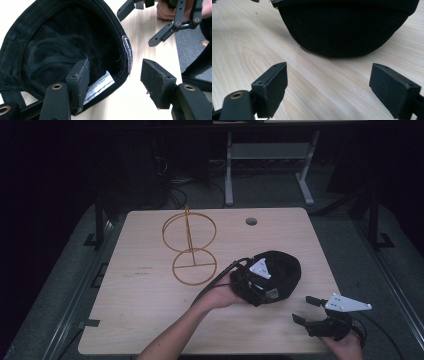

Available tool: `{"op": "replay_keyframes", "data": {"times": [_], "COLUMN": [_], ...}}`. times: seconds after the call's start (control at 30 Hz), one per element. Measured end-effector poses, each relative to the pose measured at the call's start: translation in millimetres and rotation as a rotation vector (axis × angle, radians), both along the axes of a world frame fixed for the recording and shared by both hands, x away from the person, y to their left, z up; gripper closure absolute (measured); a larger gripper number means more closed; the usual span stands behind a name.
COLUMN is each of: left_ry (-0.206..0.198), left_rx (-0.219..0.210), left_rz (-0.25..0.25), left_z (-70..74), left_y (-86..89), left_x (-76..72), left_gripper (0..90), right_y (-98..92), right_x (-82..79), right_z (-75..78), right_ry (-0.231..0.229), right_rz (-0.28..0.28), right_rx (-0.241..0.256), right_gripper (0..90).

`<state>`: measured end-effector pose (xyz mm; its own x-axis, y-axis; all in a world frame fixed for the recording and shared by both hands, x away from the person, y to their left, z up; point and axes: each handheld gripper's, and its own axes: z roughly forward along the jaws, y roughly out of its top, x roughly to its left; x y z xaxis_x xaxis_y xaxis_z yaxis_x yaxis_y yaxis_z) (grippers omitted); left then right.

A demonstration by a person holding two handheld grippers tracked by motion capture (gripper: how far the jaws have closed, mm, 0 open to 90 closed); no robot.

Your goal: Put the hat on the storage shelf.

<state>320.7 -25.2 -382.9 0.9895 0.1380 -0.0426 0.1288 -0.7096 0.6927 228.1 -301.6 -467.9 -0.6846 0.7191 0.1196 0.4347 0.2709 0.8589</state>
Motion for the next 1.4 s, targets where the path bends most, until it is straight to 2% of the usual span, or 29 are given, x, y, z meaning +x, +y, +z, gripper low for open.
{"op": "replay_keyframes", "data": {"times": [0.1, 0.17, 0.33, 0.4, 0.53, 0.83, 0.97, 1.17, 1.27, 1.4], "left_ry": [0.001, -0.004, 0.015, 0.004, 0.012, 0.003, -0.001, 0.014, 0.036, 0.042], "left_rx": [0.007, 0.044, 0.059, 0.082, 0.088, 0.104, 0.091, 0.065, 0.015, -0.025], "left_rz": [-0.011, -0.032, -0.056, -0.065, -0.1, -0.125, -0.122, -0.122, -0.099, -0.086], "left_z": [-0.5, -1.7, -4.6, -6.8, -11.1, -10.2, -8.2, -1.0, 8.0, 21.7], "left_y": [-2.8, -7.0, -9.9, -11.5, -12.6, -16.8, -17.3, -14.5, -10.0, -6.6], "left_x": [0.2, 0.2, -0.6, -1.1, -1.5, -6.4, -6.2, -3.6, 0.6, 4.0], "left_gripper": [43.3, 44.8, 47.9, 54.1, 61.9, 76.6, 79.9, 81.2, 81.4, 81.4], "right_y": [0.5, 0.9, 1.8, 1.9, 2.3, 3.8, 3.9, 4.4, 5.6, 7.0], "right_x": [0.5, 0.3, -0.1, -0.3, 0.0, 0.4, 0.1, 0.6, -0.2, -1.4], "right_z": [-0.3, -0.2, -0.5, -0.7, -0.9, -1.7, -1.5, -0.7, 1.5, 4.2], "right_ry": [-0.001, 0.001, 0.003, 0.006, 0.006, 0.012, 0.012, 0.003, -0.008, -0.022], "right_rz": [0.004, 0.005, 0.008, 0.011, 0.013, 0.019, 0.018, 0.017, 0.02, 0.018], "right_rx": [-0.002, -0.001, -0.003, -0.003, -0.005, -0.01, -0.01, -0.01, -0.001, 0.006], "right_gripper": [14.7, 14.7, 14.7, 14.7, 14.7, 14.9, 14.9, 14.9, 15.4, 15.4]}}
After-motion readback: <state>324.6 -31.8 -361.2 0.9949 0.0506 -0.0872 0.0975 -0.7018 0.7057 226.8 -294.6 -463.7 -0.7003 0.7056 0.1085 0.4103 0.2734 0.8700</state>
